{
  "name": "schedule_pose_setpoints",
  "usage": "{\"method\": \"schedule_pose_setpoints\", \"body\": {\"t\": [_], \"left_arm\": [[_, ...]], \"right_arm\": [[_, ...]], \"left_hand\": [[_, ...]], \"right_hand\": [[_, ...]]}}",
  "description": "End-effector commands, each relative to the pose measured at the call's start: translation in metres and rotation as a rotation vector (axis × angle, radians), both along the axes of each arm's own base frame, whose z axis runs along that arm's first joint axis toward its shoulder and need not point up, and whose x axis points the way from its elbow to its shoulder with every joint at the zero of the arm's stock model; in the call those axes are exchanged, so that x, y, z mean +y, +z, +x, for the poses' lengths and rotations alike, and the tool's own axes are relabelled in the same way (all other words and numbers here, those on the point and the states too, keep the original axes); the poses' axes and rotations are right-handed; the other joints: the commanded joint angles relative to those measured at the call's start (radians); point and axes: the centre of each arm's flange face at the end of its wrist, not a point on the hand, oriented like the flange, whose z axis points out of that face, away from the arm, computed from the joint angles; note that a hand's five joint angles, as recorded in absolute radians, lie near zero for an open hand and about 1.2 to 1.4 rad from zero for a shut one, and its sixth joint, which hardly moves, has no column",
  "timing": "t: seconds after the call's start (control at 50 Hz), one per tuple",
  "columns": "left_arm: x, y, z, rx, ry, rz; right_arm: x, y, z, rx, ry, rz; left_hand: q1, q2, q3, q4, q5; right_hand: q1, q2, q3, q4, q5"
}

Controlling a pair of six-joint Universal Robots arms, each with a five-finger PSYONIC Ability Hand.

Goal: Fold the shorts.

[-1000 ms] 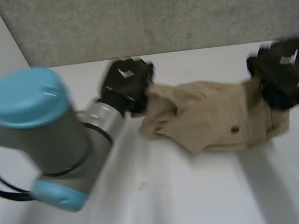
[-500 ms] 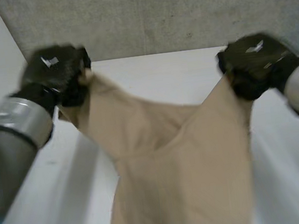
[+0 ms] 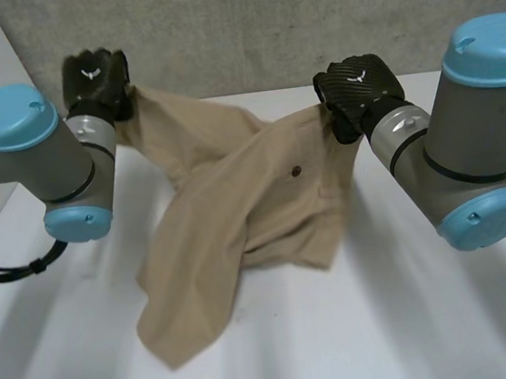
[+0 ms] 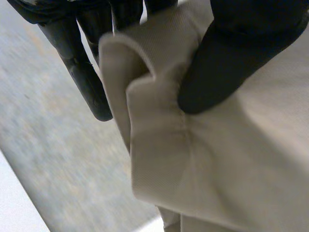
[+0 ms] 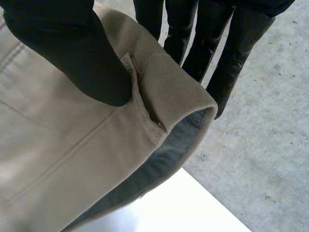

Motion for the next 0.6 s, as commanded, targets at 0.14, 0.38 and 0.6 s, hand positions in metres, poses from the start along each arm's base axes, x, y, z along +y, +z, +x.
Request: {"method": "schedule_pose_setpoints", "body": {"t": [0.14, 0.38, 0.6], "left_arm": [[0.037, -0.036, -0.007, -0.108, -0.102, 0.053], [0.136, -0.047, 0.041, -0.226, -0.041, 0.394], [0.202, -0.079, 0.05, -0.125, -0.08, 0.676]], "right_arm": [[0.003, -0.047, 0.012, 0.068, -0.024, 0.092], [0.008, -0.056, 0.006, 0.119, -0.034, 0.121], [0.024, -0.045, -0.004, 0.114, -0.026, 0.129]], "left_hand": [[-0.86, -0.899, -0.907, -0.913, -0.901], [-0.783, -0.822, -0.83, -0.836, -0.824], [-0.701, -0.74, -0.747, -0.754, -0.742]], "right_hand": [[0.417, 0.221, 0.23, 0.206, 0.236], [0.417, 0.221, 0.23, 0.206, 0.236], [0.417, 0.221, 0.23, 0.206, 0.236]]}}
